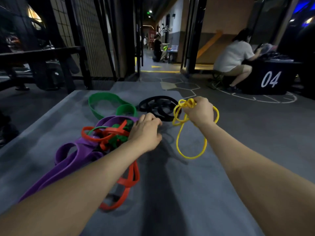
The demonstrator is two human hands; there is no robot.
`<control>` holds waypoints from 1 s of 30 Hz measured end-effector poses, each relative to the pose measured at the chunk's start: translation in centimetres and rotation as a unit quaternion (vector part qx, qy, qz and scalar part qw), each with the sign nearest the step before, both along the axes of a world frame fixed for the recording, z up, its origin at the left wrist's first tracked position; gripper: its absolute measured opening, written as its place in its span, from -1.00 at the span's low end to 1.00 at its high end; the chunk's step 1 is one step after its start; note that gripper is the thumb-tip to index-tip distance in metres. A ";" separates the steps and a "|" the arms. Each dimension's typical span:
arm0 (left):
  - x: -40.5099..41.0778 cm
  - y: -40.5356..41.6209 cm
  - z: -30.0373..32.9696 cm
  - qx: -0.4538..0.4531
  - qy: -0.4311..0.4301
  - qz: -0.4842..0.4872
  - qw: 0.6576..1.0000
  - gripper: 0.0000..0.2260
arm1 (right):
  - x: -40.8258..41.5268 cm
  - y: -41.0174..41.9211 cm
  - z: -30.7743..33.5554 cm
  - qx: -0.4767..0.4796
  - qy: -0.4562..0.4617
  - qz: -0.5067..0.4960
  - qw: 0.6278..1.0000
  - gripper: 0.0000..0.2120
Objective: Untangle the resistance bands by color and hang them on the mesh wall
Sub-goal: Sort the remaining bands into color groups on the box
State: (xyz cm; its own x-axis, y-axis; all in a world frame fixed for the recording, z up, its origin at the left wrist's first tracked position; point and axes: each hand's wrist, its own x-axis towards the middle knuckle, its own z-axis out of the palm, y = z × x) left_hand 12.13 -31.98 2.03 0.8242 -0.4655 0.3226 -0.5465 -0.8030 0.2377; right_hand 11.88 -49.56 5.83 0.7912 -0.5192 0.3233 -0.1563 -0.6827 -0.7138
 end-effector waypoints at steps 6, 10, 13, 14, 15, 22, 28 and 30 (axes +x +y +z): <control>2.3 0.9 -2.2 0.028 0.013 0.012 0.999 -0.67 | 3.7 -0.9 -5.1 -0.080 0.084 0.039 0.992 -0.80; 2.5 1.8 -2.9 0.031 0.000 -0.003 1.000 -0.67 | 3.7 -1.2 -9.4 -0.114 0.171 0.023 0.978 -0.83; 2.2 2.5 -3.2 0.033 -0.007 -0.005 0.999 -0.66 | 2.8 -0.9 -9.7 -0.121 0.180 0.038 0.976 -0.71; 2.0 2.7 -3.2 0.031 -0.008 -0.005 0.999 -0.66 | 2.3 -0.8 -9.3 -0.115 0.182 0.054 0.975 -0.61; 1.8 3.0 -3.2 0.026 -0.008 -0.005 1.000 -0.65 | 1.9 -0.7 -8.8 -0.097 0.184 0.067 0.976 -0.56; -0.7 6.0 -1.4 -0.003 -0.015 0.006 1.000 -0.57 | -1.8 1.6 -5.7 -0.137 0.120 0.074 0.981 -0.74; -4.1 11.1 -0.9 -0.019 0.014 0.051 0.998 -0.61 | -4.3 8.0 -4.7 -0.136 0.074 0.105 0.982 -0.76; -5.1 12.9 -1.2 -0.022 0.016 0.072 0.997 -0.60 | -4.9 10.6 -5.0 -0.133 0.071 0.121 0.981 -0.69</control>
State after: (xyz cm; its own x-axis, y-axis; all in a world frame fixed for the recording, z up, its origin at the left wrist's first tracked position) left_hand 7.02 -19.11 0.80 0.8916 -0.3284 0.3118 -0.4184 -0.8609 0.2896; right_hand 6.95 -38.94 0.85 0.9276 -0.2230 0.2998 -0.0514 -0.8708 -0.4889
